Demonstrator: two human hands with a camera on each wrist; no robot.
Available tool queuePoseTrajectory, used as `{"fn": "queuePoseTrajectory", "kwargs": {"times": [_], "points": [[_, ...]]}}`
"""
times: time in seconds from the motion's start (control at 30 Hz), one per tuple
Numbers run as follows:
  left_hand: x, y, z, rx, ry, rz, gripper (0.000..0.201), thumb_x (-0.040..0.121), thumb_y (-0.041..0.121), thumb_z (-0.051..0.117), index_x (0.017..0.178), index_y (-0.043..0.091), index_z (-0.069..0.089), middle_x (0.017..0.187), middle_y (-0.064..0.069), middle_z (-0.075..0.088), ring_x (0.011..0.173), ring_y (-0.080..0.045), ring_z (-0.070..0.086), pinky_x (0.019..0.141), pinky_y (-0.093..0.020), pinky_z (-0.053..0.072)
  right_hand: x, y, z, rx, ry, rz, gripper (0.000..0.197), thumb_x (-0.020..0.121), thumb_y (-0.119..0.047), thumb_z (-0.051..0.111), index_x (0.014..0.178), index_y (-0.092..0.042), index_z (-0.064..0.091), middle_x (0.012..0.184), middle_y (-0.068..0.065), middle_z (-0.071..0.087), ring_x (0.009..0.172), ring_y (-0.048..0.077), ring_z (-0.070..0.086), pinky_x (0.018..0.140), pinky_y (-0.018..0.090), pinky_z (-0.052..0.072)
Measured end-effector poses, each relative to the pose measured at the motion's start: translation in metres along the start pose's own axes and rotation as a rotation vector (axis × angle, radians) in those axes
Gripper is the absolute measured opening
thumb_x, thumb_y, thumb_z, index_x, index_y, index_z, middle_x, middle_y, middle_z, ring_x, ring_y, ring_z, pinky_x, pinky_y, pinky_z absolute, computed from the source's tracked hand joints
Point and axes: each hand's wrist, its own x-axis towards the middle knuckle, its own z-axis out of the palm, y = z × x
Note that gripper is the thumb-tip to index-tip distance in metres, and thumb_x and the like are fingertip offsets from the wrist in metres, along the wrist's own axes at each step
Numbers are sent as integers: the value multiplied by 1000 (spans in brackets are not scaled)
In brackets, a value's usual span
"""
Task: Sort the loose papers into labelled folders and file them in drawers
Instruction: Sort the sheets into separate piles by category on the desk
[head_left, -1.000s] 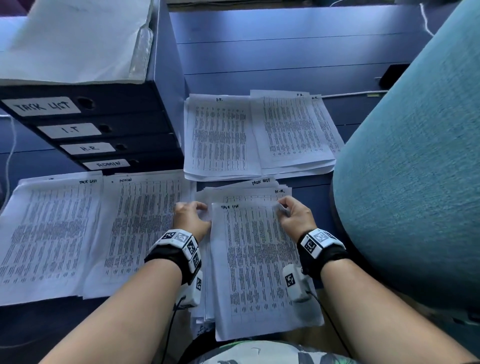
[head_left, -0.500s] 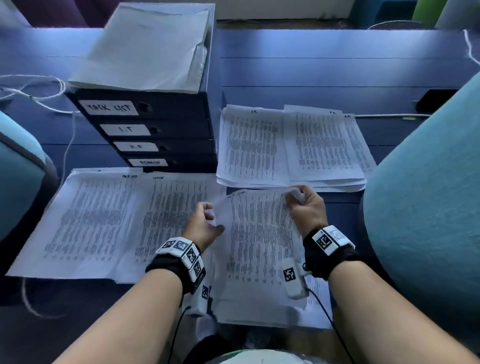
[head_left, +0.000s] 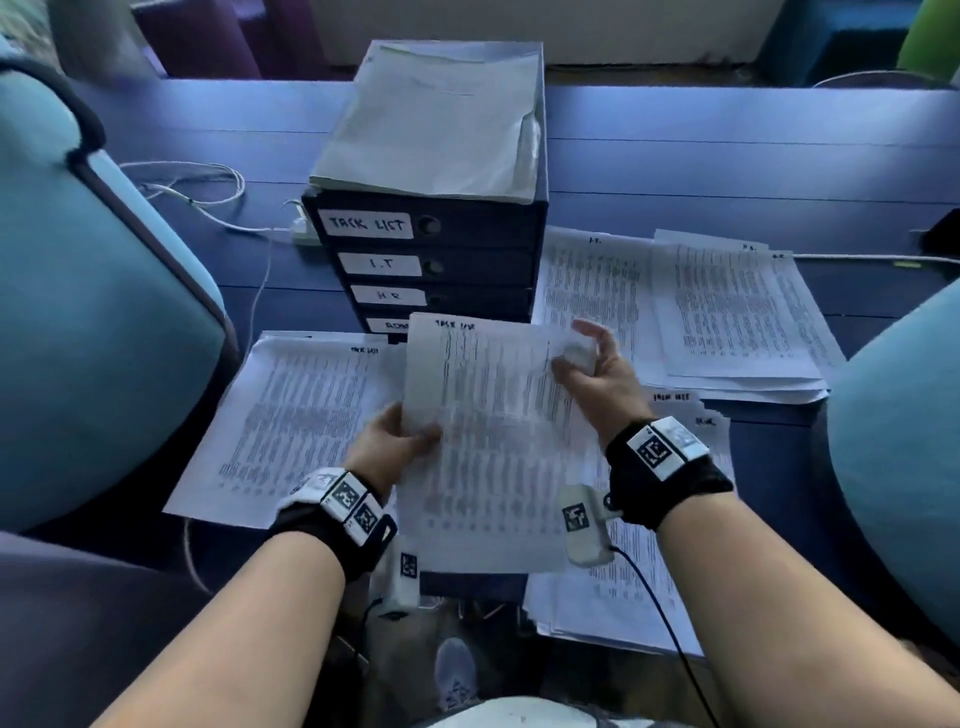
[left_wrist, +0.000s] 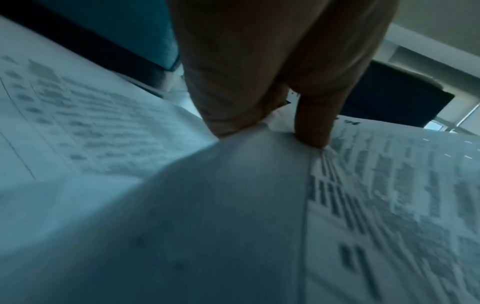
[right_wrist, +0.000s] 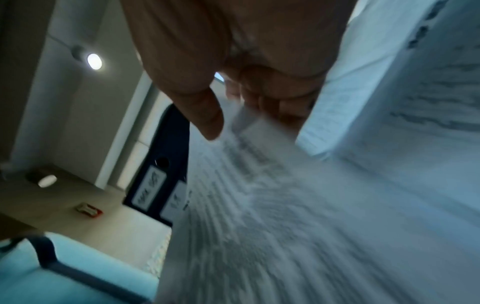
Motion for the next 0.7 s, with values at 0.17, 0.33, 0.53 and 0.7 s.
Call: {"fn": "queuePoseTrajectory", "kwargs": {"times": [0.17, 0.33, 0.53, 0.7], "points": [[15, 2, -56, 104, 172, 19, 41, 86, 0, 68, 116, 19, 50, 106, -11, 66, 90, -26, 66, 86, -45, 55, -22, 35, 47, -290, -155, 225, 94, 88, -5, 62, 149, -42, 1, 79, 5, 50, 67, 19, 52, 65, 37, 55], [19, -8, -84, 347, 189, 33, 103, 76, -20, 60, 145, 44, 18, 109, 3, 55, 89, -21, 64, 70, -35, 58, -29, 74, 104, -559, -67, 218, 79, 88, 4, 47, 143, -41, 13, 73, 4, 51, 53, 16, 44, 45, 25, 40], [19, -19, -105, 768, 394, 152, 55, 82, -13, 52, 121, 25, 49, 140, -8, 33, 83, -13, 54, 60, -24, 50, -26, 82, 150, -594, -45, 32, 19, 93, -7, 50, 105, -17, 60, 103, 0, 60, 87, 16, 58, 69, 22, 48], [22, -34, -106, 1059, 386, 166, 55, 85, 5, 62, 130, 34, 53, 158, -1, 6, 145, -28, 12, 119, -45, 18, -26, 80, 175, -611, -211, 12, 58, 87, 7, 45, 139, -20, 47, 134, 1, 50, 122, 18, 50, 100, 37, 48]]}}
